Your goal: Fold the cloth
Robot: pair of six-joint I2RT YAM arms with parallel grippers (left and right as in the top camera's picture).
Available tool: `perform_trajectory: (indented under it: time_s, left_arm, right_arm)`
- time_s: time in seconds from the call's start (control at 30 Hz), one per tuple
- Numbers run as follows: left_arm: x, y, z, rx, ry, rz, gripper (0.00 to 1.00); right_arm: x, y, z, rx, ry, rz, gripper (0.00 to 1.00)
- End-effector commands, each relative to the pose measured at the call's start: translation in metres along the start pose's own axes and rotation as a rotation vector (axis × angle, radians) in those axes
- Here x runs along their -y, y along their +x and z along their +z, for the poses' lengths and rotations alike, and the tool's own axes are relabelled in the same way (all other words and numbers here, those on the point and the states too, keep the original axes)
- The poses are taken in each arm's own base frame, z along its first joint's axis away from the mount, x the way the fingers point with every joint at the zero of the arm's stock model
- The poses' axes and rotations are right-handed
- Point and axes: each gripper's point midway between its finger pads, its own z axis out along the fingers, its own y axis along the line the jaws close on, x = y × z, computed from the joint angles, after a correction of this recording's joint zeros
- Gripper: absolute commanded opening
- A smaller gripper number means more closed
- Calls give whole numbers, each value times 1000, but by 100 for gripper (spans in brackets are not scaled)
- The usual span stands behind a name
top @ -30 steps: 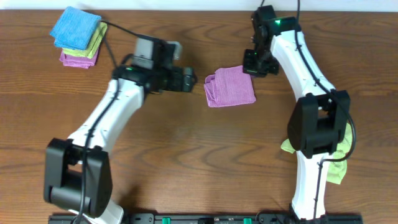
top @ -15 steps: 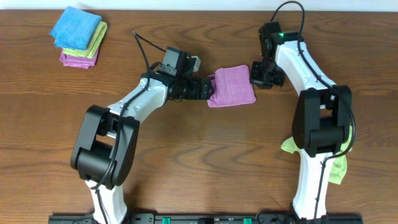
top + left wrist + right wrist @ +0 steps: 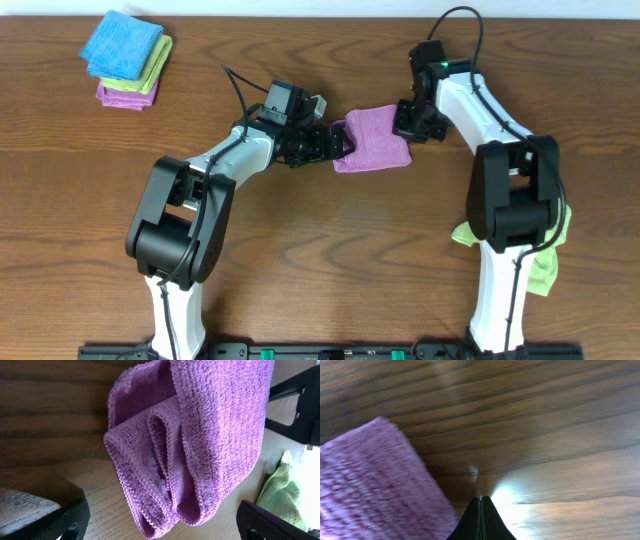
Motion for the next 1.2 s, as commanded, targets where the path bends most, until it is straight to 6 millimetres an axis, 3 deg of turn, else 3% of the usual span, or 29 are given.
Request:
perform_trajectory:
  time_s: [0.0, 0.13, 0.53, 0.73, 0.83, 0.87, 0.93, 0.97, 1.1, 1.17]
  left_arm:
    - [-15, 9, 12, -36, -19, -52, 95]
    - [-15, 9, 12, -36, -21, -74, 95]
    - [-20, 13, 12, -45, -44, -88, 98]
    - [-26, 17, 12, -54, -75, -101, 72]
    - [-27, 18, 12, -59, -78, -106, 49]
    - [-27, 18, 12, -61, -79, -107, 40]
    - [-27, 19, 11, -62, -79, -106, 11]
    - [-28, 18, 11, -61, -79, -105, 6]
    - [-29, 9, 3, -47, -46, -121, 5]
    - [-27, -7, -9, -22, -1, -133, 6]
  right_arm:
    - [-18, 13, 10, -38, -38, -14, 2]
    - [-37, 19, 10, -42, -74, -47, 2]
    - [-56, 31, 8, -88, -156, -60, 2]
    - [-64, 36, 7, -105, -188, -72, 2]
    - [-66, 38, 7, -110, -190, -85, 2]
    - [-66, 38, 7, -111, -190, -89, 2]
    - [-63, 40, 7, -120, -184, -95, 2]
    - [-61, 40, 6, -124, -182, -100, 2]
    - [-41, 35, -4, -151, -161, -81, 2]
    - [-27, 28, -17, -158, -157, -72, 2]
